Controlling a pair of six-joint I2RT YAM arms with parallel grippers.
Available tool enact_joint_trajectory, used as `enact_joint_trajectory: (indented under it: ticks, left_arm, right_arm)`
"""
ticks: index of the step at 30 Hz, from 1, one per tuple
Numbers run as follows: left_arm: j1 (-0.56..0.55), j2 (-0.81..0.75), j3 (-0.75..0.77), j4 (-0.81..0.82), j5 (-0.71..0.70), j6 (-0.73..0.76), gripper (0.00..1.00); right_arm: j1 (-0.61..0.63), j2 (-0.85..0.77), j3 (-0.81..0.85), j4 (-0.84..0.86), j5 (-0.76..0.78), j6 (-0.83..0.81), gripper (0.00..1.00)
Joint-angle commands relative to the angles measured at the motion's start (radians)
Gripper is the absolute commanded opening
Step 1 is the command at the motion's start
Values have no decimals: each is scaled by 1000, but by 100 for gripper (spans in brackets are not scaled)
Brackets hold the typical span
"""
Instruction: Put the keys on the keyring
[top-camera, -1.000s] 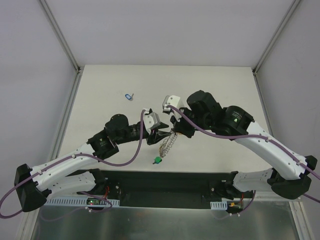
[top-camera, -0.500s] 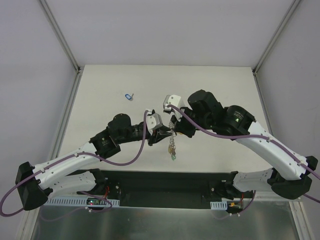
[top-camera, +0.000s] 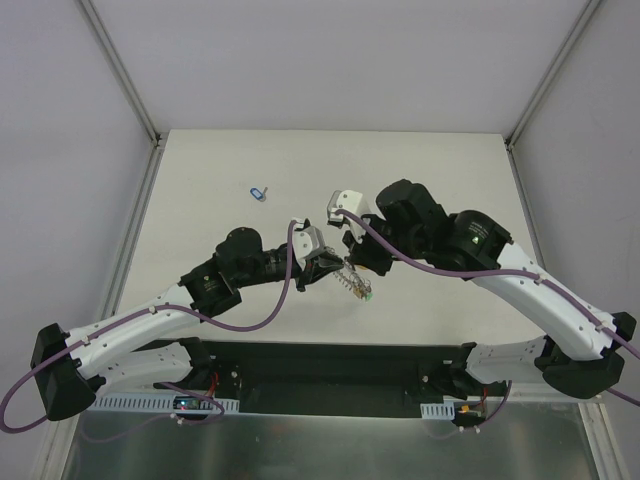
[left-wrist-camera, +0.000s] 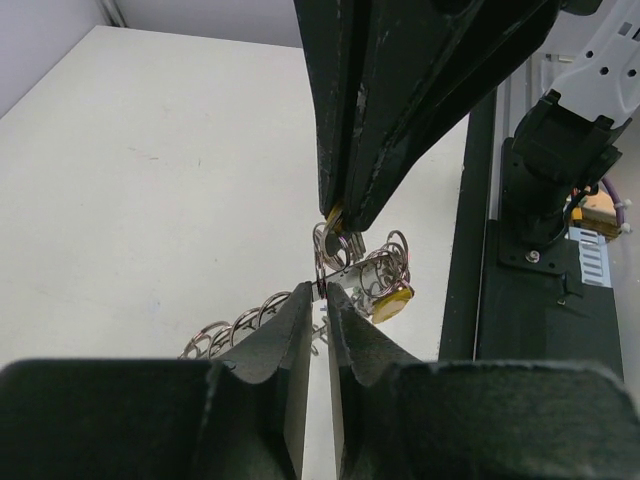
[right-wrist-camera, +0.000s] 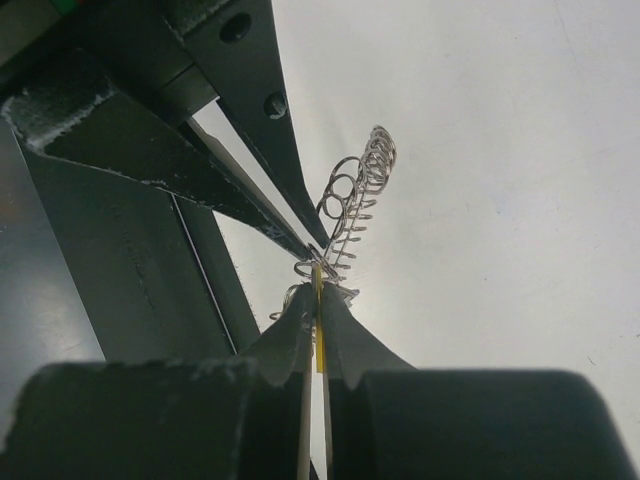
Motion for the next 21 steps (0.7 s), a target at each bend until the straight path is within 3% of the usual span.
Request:
enact_joint_trajectory:
  ticks: [1,21]
  left_arm:
    - [-10,-13,22,39,-25,-2,9]
    - [-10,-18,34,62,23,0,23]
  right_arm:
    - [6,-22,69,3,-23,4,1]
    - [6,-12,93,-34,-84,5,1]
